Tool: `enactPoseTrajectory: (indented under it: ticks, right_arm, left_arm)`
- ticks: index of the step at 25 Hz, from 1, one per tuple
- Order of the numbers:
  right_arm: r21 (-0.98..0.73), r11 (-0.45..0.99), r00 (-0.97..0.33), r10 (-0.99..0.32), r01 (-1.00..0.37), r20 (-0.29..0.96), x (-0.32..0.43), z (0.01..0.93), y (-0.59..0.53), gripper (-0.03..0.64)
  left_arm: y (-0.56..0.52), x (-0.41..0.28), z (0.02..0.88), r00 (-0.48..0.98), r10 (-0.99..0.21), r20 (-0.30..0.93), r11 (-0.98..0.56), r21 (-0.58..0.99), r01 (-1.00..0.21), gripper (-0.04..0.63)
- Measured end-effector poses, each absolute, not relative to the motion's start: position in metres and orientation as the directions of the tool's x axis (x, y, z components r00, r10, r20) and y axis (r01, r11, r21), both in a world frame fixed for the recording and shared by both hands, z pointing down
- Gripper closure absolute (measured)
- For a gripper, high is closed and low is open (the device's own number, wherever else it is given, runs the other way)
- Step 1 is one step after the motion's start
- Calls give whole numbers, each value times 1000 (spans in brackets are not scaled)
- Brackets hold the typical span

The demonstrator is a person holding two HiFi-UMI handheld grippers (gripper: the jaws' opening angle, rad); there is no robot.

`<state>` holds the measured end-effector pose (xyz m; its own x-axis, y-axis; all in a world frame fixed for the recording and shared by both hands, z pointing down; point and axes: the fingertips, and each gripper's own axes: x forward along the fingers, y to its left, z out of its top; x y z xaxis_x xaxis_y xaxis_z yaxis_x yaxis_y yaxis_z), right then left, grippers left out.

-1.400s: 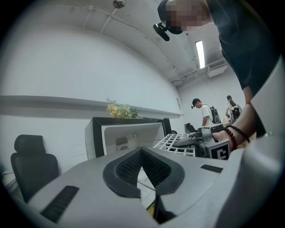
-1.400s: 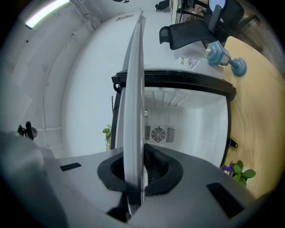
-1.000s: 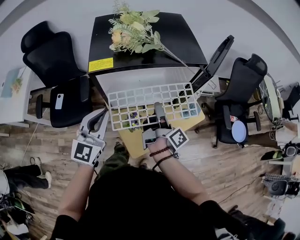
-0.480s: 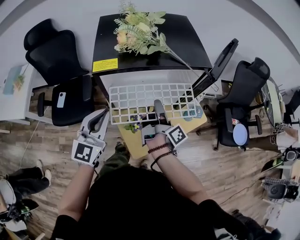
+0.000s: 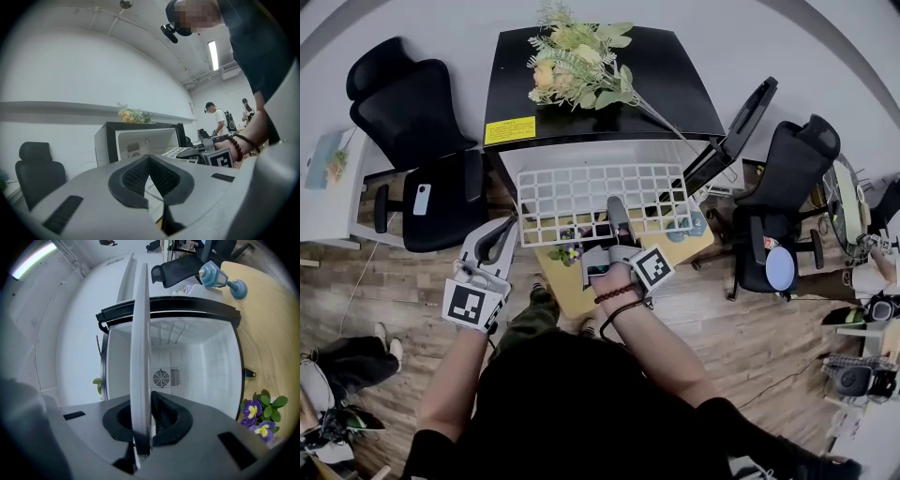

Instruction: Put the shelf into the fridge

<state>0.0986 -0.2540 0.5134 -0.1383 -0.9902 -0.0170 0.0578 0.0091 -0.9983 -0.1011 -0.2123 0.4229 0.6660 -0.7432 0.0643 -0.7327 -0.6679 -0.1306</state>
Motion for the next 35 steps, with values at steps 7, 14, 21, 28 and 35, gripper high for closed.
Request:
enactPoseTrajectory:
  ticks: [7,14,21,28,35]
  right_arm:
    - [-998,10,-143,-990,59,-19,98,513,-256,574]
    - [-999,24,-162,-986,22,-27,97,512,-259,574]
    - [-996,78,-216,-974,-49,-66,94,513,-262,571]
    - [-998,56,-214,-976,-32,-47,94,508,-261,572]
    - [-999,32,-223,-974,10,-34,92,511,-263,574]
  left_arm:
    - [-213,-101,423,666,-744,58,-667,-131,-734,577]
    - [-213,-102,424,667,-742,67,-669,-134,-731,577]
    - [-211,-102,425,668,-741,66,-670,-129,-731,577]
    - [-214,-100,426,668,-740,75,-672,-120,-731,577]
    - [-210,-100,432,672,-736,78,-676,-109,-728,577]
